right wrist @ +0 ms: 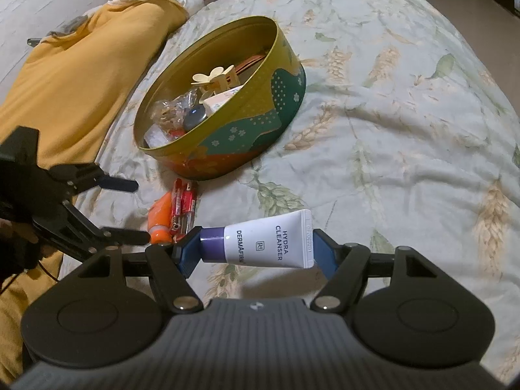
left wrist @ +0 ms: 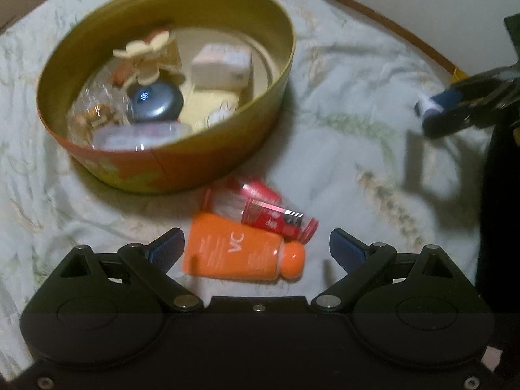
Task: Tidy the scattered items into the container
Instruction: 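Grasp the orange VC tube with the left gripper while the right holds the cleanser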
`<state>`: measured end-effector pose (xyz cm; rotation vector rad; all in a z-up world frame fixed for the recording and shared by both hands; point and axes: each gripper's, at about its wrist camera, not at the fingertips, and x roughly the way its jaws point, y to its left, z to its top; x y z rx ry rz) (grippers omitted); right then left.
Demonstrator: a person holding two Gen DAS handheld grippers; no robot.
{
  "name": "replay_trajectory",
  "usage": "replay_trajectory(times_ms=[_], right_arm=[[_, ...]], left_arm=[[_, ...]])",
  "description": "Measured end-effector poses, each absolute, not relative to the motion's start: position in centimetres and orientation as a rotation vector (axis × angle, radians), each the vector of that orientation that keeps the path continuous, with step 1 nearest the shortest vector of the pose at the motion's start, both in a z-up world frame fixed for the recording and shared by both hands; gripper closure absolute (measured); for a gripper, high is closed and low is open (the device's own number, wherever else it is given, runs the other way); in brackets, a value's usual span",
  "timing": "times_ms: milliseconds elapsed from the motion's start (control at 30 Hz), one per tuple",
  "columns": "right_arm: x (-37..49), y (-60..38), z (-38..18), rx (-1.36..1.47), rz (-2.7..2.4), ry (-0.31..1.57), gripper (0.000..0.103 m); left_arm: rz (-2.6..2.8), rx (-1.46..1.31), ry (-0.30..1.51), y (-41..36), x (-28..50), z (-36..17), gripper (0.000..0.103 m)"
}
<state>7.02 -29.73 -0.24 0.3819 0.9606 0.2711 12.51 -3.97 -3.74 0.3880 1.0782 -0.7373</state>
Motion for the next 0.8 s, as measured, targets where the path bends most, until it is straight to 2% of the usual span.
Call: replay_trajectory(times_ms=[267,367,533,600,800], right_arm=[[7.3,-29.8,-0.8,0.396,0.276,0.963,0.031],[7.4,-29.8,-0.9,0.404,0.283,0.958,0.031],[7.5,-29.7,-0.8,0.402,0.284,0.96,0.031],[7.5,-29.7,-0.9,0.398,0.28,0.961,0.031],[7.4,-29.6,-0.8,0.394,0.279,0.961,0.031]], left_arm=[[-0.748,0.412,1.136,-3.7,13.6,-6.5,0.007],[-0.774,0.445,1.132,-3.9,13.8,-7.4,0.001],[-0.771,0.423,1.115,-3.8,13.9,-8.0,0.0],[-0.733,0.428,1.096,-4.0,13.5,-8.0,0.009],[-0.665,0.38,1.118,-3.9,11.5,-6.7,0.01]])
